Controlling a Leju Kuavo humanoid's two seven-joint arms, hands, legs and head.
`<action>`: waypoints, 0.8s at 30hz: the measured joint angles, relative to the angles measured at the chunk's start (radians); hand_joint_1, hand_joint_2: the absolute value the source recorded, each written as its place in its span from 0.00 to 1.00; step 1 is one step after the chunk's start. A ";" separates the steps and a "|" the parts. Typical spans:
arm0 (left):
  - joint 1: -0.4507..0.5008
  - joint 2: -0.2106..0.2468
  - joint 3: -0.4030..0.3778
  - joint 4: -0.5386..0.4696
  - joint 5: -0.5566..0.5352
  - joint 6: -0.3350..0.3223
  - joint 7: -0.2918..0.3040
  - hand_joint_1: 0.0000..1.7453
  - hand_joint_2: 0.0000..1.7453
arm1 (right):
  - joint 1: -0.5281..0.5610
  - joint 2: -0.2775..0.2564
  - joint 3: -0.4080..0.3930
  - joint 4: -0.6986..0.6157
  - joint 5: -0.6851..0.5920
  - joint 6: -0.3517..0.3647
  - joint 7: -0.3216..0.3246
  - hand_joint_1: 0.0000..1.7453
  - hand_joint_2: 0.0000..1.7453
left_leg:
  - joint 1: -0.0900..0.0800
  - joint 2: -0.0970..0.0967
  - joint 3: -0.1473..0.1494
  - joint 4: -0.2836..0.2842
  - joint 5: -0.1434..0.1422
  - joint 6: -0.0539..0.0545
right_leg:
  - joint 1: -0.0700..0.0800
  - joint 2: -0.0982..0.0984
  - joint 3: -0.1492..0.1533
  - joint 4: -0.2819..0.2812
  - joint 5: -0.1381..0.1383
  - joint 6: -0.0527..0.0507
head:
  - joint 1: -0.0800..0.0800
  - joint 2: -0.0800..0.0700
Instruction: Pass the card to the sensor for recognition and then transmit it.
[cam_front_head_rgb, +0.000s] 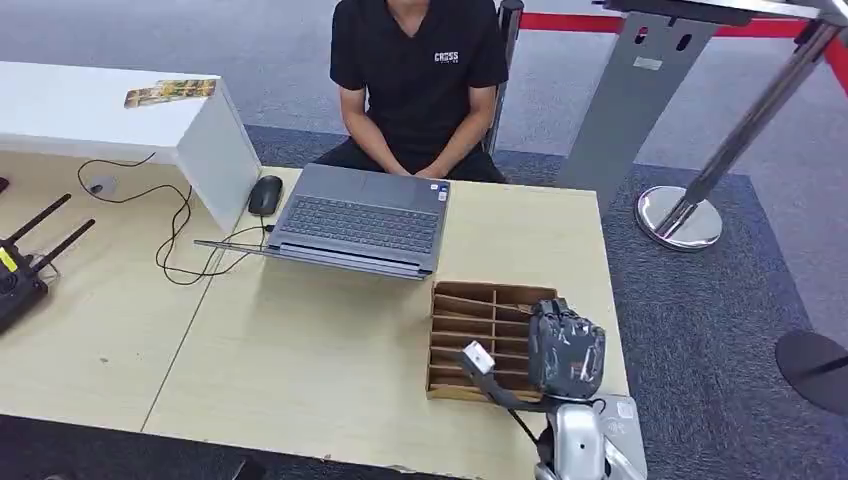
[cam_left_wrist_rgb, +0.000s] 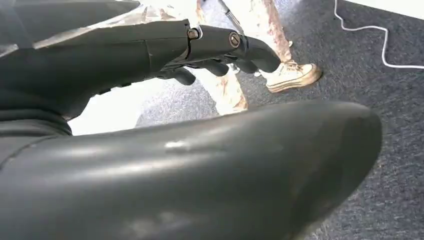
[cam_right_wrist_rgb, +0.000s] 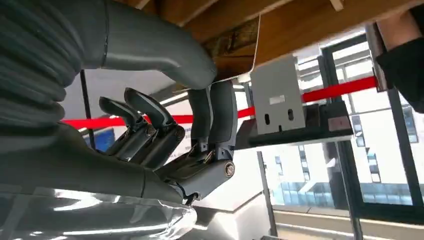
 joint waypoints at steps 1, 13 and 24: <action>0.001 0.000 0.003 0.000 -0.001 0.000 0.003 0.00 0.00 | 0.003 -0.003 0.000 -0.012 0.001 0.000 0.000 1.00 1.00 | 0.000 0.000 0.000 0.000 0.000 0.000 | 0.000 0.000 0.000 0.000 0.000 0.000 | 0.000 0.000; 0.011 -0.006 0.072 -0.002 -0.040 0.000 0.040 0.00 0.00 | 0.101 -0.121 -0.062 -0.264 0.001 0.000 -0.072 1.00 1.00 | 0.000 0.000 0.000 0.000 0.000 0.000 | 0.000 0.000 -0.001 0.000 0.000 0.000 | 0.000 0.000; 0.011 -0.023 0.138 -0.003 -0.079 0.000 0.040 0.00 0.00 | 0.245 -0.072 -0.226 -0.436 0.001 0.000 -0.249 1.00 1.00 | 0.000 0.000 0.000 0.000 -0.001 0.000 | 0.000 0.000 0.000 0.000 0.000 0.000 | 0.000 0.000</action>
